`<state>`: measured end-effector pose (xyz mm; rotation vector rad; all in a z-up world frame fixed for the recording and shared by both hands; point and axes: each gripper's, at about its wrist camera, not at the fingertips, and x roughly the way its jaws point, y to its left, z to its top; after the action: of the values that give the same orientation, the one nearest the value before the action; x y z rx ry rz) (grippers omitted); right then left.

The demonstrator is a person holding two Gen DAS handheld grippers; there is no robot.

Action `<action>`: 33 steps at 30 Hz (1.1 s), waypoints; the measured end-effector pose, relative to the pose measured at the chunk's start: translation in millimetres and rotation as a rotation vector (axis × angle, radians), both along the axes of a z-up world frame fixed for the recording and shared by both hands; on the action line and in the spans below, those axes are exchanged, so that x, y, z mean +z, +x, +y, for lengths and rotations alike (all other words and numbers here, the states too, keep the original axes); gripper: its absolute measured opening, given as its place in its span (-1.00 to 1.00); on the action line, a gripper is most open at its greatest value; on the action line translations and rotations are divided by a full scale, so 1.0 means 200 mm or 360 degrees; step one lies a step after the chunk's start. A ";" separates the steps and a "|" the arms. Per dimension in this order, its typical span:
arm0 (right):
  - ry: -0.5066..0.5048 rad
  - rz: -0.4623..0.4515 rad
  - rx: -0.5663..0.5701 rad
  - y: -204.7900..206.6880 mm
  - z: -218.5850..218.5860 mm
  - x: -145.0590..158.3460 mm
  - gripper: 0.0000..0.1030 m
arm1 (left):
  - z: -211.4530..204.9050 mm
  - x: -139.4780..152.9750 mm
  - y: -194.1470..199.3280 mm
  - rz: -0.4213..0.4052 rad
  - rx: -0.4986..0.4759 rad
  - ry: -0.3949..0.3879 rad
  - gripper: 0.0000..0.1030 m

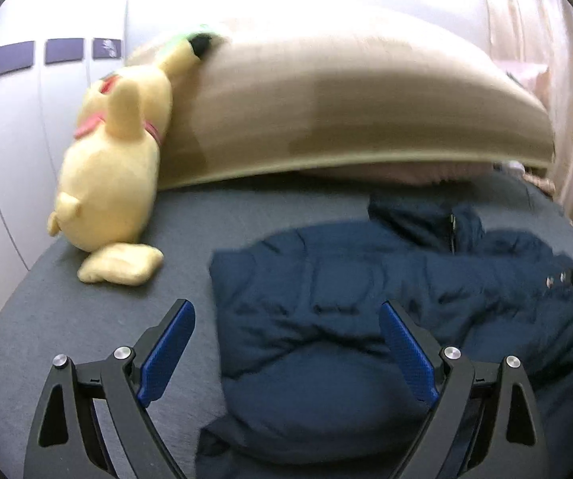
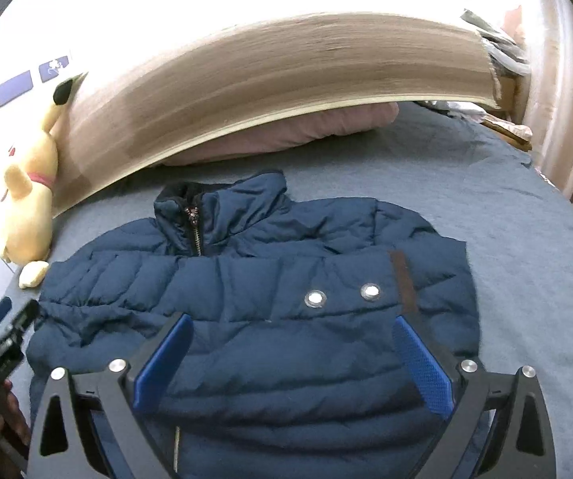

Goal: Fold large clothes

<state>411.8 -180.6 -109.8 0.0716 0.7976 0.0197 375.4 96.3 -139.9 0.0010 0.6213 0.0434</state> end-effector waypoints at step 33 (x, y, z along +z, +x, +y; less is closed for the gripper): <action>0.0017 0.0070 0.0256 0.20 0.40 0.03 0.97 | 0.14 -0.13 0.07 0.0198 0.0200 -0.0110 0.82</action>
<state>450.8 -101.2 -104.5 0.0176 0.8459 0.1751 390.4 124.0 -165.2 -0.1029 0.7467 0.1441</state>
